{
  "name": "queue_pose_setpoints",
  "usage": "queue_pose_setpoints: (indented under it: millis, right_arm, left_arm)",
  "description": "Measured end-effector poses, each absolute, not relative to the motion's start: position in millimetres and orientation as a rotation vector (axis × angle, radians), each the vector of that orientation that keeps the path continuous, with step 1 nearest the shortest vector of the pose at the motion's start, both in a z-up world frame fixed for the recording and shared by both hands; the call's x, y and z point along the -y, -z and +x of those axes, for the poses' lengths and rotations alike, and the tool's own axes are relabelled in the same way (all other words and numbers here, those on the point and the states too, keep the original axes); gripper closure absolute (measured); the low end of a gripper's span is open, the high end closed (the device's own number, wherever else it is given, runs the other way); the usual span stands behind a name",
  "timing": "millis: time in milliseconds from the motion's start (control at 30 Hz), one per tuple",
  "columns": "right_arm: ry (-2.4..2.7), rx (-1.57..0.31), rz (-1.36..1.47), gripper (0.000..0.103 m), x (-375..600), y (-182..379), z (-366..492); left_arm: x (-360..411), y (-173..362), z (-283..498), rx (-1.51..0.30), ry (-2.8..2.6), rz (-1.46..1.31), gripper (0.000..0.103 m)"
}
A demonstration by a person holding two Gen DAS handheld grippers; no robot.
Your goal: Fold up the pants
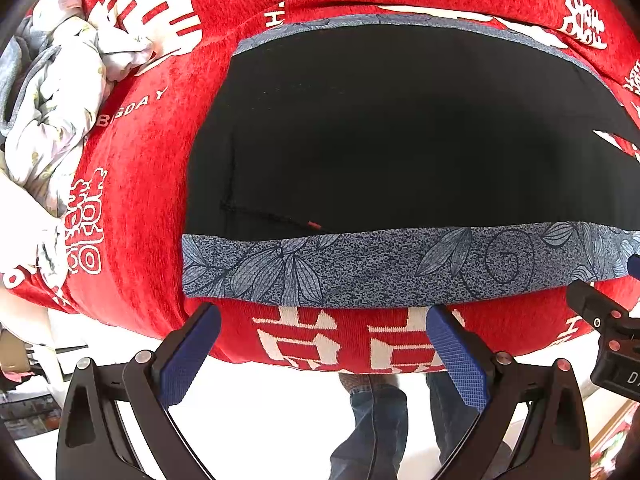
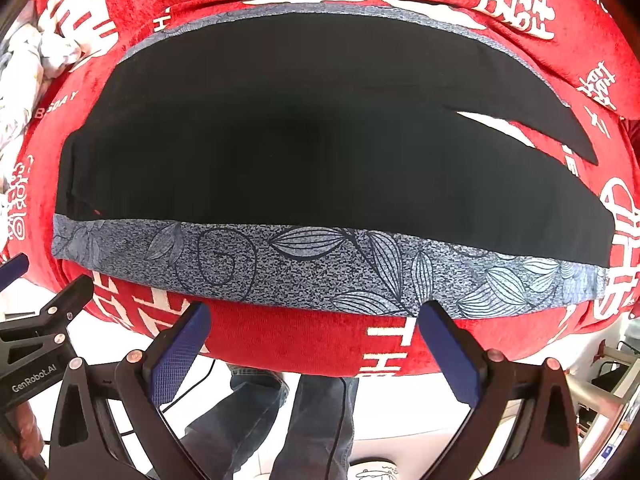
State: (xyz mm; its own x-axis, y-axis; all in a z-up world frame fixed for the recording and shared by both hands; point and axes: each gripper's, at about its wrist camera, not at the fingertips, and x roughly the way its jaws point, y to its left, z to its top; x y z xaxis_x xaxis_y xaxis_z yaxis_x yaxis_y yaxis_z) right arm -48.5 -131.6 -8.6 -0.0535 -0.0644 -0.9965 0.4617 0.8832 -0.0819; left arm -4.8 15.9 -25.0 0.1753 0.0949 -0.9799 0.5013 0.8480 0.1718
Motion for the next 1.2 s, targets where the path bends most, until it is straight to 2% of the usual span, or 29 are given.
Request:
queue_pose_setpoints:
  millis: [1200]
  right_arm:
    - [0.43, -1.586, 0.306, 0.0, 130.9, 14.4, -45.8]
  left_arm:
    - [-20.2, 28.6, -5.5, -1.385, 0.303, 0.533, 0.0]
